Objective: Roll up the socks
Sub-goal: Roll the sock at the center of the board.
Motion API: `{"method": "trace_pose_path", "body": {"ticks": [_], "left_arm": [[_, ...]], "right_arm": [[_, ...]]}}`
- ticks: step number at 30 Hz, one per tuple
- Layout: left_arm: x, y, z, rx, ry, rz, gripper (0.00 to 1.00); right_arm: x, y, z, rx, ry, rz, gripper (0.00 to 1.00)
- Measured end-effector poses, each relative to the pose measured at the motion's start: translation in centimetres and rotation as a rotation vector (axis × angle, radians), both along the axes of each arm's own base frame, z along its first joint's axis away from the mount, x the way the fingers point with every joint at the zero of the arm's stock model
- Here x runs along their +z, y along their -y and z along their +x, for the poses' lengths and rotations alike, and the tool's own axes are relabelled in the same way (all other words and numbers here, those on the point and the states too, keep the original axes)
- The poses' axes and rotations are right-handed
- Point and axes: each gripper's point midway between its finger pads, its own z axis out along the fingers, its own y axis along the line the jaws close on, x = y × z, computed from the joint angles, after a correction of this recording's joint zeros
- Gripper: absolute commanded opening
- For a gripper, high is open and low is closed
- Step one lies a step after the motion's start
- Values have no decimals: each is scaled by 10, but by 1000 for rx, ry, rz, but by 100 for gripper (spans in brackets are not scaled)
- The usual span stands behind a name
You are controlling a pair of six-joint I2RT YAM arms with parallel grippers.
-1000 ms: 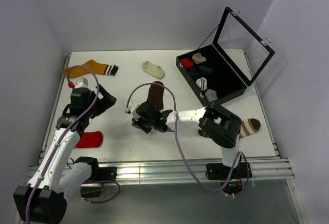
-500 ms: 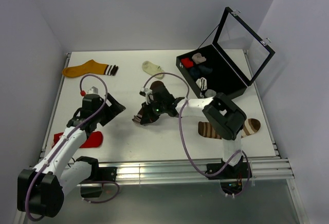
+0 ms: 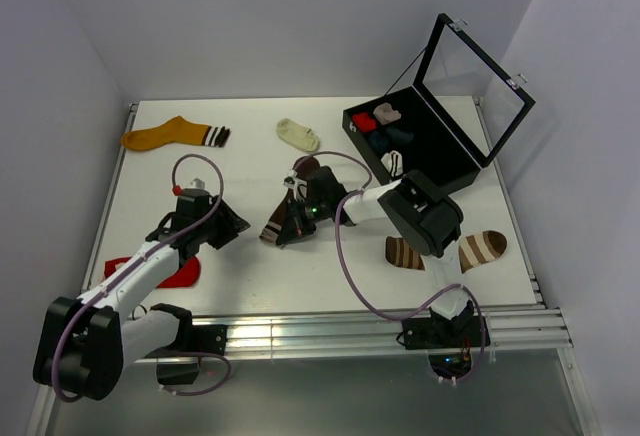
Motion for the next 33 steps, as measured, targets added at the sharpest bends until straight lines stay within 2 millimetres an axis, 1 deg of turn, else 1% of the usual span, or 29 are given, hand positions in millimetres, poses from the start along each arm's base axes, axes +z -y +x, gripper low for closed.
{"method": "trace_pose_path", "body": {"ticks": [5,10,15,21,25,27,29,33], "left_arm": [[-13,4,-9,-26,-42,10,40],[-29,8,-19,-55,-97,22,40],[-49,18,-30,-103,-174,33,37],[-49,39,-20,-158,-147,22,37],[-49,46,-14,-166,-132,14,37],[-48,48,-11,-164,-127,9,37],[-48,49,-9,-161,-124,5,35],[-49,51,-5,-152,-125,3,29]], "right_arm": [[-1,1,2,-15,-40,8,0],[0,3,3,-24,-55,10,0],[0,3,4,-26,-57,9,0],[-1,3,3,-28,-62,6,0],[-1,4,3,-28,-63,5,0],[-1,4,3,-28,-63,5,2],[-1,4,4,-28,-63,5,3],[-2,5,3,-26,-59,3,8]]}}
